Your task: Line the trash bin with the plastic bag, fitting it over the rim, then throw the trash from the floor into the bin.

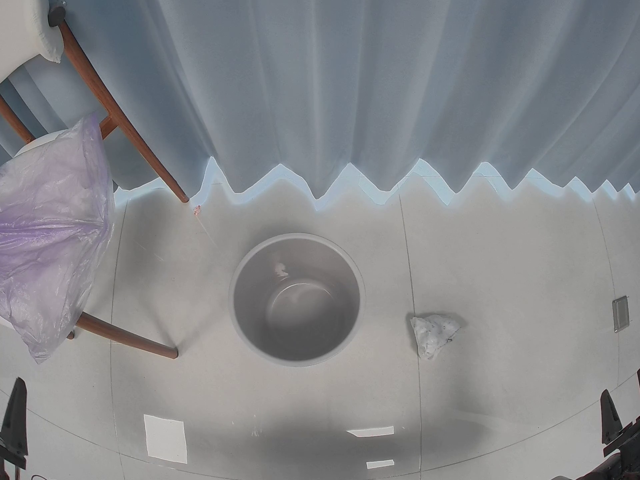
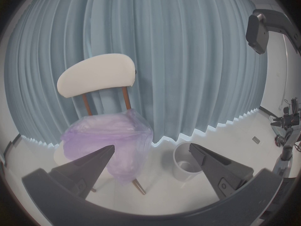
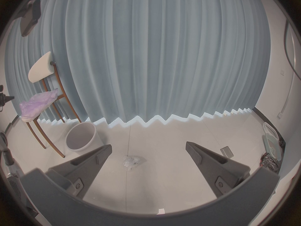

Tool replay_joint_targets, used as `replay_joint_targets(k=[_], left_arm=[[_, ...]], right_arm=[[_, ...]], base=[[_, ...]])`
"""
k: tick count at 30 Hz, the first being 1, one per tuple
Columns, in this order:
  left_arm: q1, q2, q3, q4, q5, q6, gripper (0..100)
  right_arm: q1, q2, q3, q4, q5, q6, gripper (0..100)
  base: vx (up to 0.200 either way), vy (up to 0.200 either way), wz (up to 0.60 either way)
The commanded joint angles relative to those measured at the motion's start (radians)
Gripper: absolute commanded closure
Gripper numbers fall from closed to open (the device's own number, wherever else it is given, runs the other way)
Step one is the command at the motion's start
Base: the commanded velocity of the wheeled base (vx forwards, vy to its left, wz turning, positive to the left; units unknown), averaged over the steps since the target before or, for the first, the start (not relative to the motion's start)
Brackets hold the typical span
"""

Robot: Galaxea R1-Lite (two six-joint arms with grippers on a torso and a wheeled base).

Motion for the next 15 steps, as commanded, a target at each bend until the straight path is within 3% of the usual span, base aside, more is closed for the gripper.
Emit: replay_joint_targets(k=[1,15], left_arm=[[-0.001,0.124,-0.088,0.007,-0.002,0.036,0],[-0.022,0.345,-0.338,0.007,-0.033,0.106,0]], right_arm=[[0.000,-0.017,0.018,0.000,0.000,0.000,0],[0.000,-0.017,0.018,-0.002,0.002,0.000,0]], base=[[0.000,0.000,0.00],[0.000,0.000,0.00]])
